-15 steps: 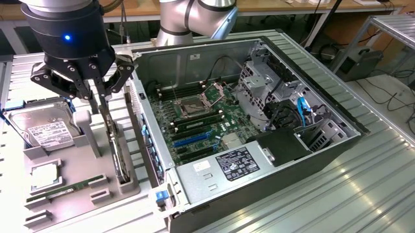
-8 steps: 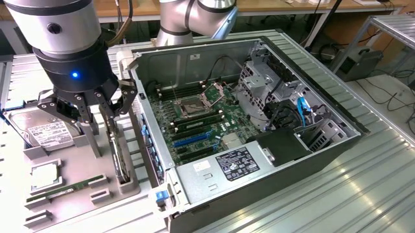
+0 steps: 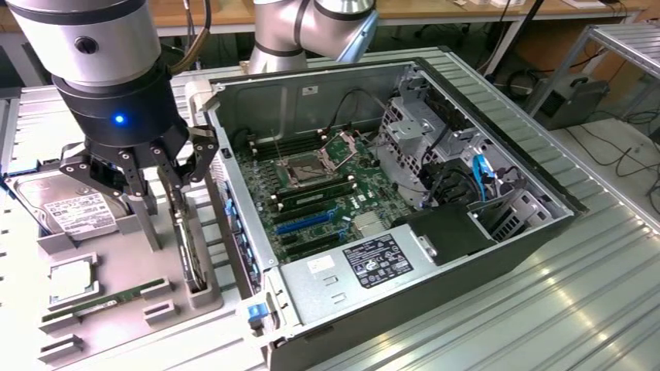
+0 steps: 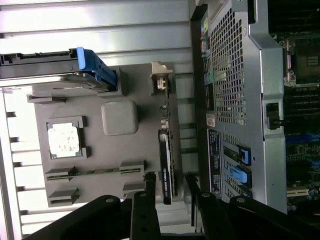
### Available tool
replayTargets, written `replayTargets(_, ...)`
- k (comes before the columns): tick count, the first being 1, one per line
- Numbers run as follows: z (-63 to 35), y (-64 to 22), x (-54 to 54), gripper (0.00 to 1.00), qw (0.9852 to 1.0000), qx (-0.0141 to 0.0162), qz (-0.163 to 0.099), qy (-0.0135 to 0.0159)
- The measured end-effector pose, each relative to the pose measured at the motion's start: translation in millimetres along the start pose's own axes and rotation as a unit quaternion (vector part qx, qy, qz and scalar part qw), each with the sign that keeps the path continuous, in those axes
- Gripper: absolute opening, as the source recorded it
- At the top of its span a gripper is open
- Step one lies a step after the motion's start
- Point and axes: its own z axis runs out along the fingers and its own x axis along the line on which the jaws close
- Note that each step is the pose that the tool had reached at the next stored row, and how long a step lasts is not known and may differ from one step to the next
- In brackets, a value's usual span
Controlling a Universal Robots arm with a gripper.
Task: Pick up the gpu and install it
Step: 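Pick up the gpu and move the gpu toward the slot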
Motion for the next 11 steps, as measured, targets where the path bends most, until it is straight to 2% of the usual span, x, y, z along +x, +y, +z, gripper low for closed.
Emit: replayTargets(11, 0.0, 0.0, 0.0, 0.38, 1.0, 0.0, 0.0, 0.0)
